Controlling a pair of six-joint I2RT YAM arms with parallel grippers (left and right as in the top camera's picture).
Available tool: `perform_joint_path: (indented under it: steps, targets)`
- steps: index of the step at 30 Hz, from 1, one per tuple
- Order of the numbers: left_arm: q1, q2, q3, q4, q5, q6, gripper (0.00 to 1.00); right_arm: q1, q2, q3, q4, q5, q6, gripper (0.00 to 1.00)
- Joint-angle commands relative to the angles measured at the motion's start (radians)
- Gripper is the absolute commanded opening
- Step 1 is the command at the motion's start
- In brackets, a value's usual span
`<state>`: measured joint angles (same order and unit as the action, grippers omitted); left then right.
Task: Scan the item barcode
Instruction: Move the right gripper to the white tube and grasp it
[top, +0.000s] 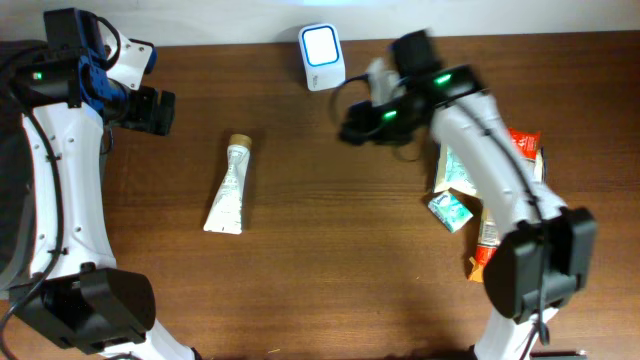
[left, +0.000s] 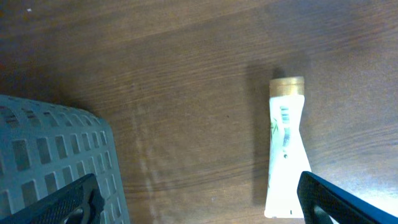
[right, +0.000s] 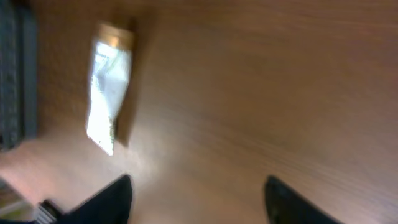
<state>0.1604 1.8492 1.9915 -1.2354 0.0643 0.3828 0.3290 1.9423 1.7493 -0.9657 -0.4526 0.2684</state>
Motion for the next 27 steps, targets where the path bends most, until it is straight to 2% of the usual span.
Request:
perform_joint_path:
  steps: [1,4,9,11,21,23,25,27]
  targets:
    - [0.006,-0.016,0.006,-0.001,0.01,0.016,0.99,0.149,0.016,-0.127,0.202,-0.032,0.127,0.75]
    - [0.006,-0.016,0.006,-0.001,0.01,0.016,0.99,0.268,0.06,-0.202,0.463,-0.021,0.204,0.77]
    - [0.006,-0.016,0.006,-0.001,0.01,0.016,0.99,0.361,0.213,-0.204,0.701,0.011,0.383,0.75]
    - [0.006,-0.016,0.006,-0.001,0.01,0.016,0.99,0.385,0.26,-0.204,0.744,0.011,0.422,0.75]
    - [0.006,-0.016,0.006,-0.001,0.01,0.016,0.99,0.437,0.383,-0.204,0.879,0.035,0.432,0.75]
    - [0.006,-0.016,0.006,-0.001,0.01,0.016,0.99,0.437,0.404,-0.204,0.891,0.042,0.455,0.68]
    - [0.006,-0.016,0.006,-0.001,0.01,0.016,0.99,0.437,0.411,-0.204,0.892,0.042,0.455,0.56]
    - [0.006,-0.016,0.006,-0.001,0.01,0.016,0.99,0.437,0.411,-0.204,0.891,0.042,0.455,0.41]
